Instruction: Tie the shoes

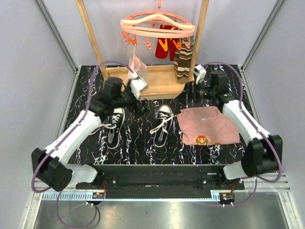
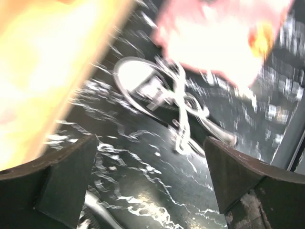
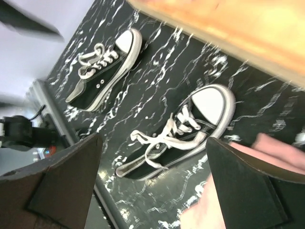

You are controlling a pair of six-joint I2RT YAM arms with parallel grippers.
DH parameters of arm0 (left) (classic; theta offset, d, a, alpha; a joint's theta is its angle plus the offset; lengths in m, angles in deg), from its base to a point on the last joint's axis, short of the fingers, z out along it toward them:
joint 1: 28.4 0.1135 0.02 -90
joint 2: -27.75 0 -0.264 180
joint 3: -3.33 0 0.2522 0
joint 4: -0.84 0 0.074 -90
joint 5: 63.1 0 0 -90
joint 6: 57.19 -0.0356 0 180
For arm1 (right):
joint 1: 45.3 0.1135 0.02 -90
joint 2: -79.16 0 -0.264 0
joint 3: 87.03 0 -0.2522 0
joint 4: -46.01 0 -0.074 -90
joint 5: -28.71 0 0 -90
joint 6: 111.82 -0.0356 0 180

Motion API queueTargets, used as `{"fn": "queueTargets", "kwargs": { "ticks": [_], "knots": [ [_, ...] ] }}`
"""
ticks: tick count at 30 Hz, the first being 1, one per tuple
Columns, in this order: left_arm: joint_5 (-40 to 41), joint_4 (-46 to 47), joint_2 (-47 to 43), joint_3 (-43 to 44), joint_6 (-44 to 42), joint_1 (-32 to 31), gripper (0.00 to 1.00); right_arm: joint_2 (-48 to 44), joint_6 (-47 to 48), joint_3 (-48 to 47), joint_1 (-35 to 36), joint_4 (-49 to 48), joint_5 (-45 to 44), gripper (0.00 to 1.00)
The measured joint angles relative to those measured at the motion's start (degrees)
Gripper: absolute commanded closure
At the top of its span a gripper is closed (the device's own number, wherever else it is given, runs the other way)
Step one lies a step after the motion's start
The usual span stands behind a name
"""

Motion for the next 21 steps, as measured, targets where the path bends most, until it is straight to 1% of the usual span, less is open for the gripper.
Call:
{"fn": "queueTargets", "kwargs": {
  "ticks": [2,4,7,9,11,16,19,21],
  "knots": [
    [0.0,-3.2,-1.6,5.2,2.7,3.5,0.01,-4.2,2.5,-1.7,-0.6,4.2,-1.6,0.0],
    [-0.2,-5.9,-3.4,8.3,4.5,7.7,0.01,-8.0,4.6,-2.7,-1.1,8.3,-2.9,0.0],
    [0.3,-10.8,-7.0,8.4,6.4,14.4,0.01,-13.8,7.1,-2.2,-1.6,14.8,-4.7,0.01],
    [2.0,-14.3,-9.1,7.0,8.0,17.8,0.01,-17.2,8.1,-0.5,-2.3,18.5,-5.0,0.0],
    [4.3,-16.8,-10.6,4.4,9.4,19.3,0.01,-19.8,9.0,2.3,-3.8,21.2,-5.8,0.0],
    [12.9,-20.7,-13.2,-7.3,12.0,20.3,0.01,-22.1,11.3,9.2,-6.3,28.8,-11.2,0.0],
    [15.6,-22.2,-14.1,-11.2,13.2,20.3,0.01,-22.0,12.1,9.9,-6.8,31.5,-13.1,0.0],
    [17.0,-22.7,-14.5,-11.8,13.8,20.3,0.01,-21.8,12.3,9.9,-7.0,31.9,-13.8,0.0]
  ]
}}
